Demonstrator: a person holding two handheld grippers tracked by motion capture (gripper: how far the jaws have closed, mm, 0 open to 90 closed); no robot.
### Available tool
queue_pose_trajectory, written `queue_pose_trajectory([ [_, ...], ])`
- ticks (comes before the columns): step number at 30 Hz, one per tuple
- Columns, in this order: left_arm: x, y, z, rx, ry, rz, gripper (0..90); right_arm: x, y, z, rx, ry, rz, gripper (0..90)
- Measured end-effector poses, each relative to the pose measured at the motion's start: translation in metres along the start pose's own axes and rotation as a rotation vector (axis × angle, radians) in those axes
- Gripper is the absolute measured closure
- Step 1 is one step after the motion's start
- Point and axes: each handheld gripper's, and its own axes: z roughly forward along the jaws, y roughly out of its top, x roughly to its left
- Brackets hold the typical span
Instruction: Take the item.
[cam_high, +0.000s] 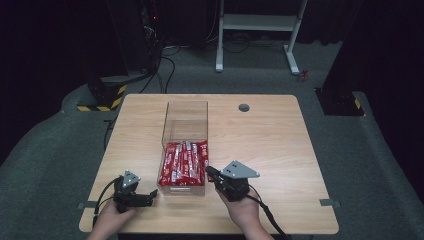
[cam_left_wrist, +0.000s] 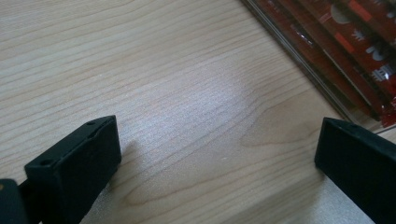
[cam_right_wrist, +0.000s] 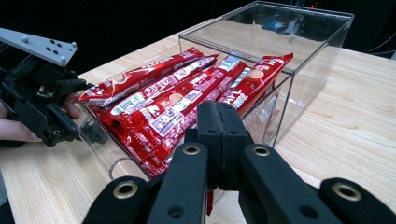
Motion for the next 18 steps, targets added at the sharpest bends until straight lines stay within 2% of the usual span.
queue_pose_trajectory([
  [18, 0.0, 0.0, 0.0, 0.0, 0.0, 0.0, 0.7, -0.0098, 0.0005, -0.0093, -0.012, -0.019, 0.005, 90.0],
])
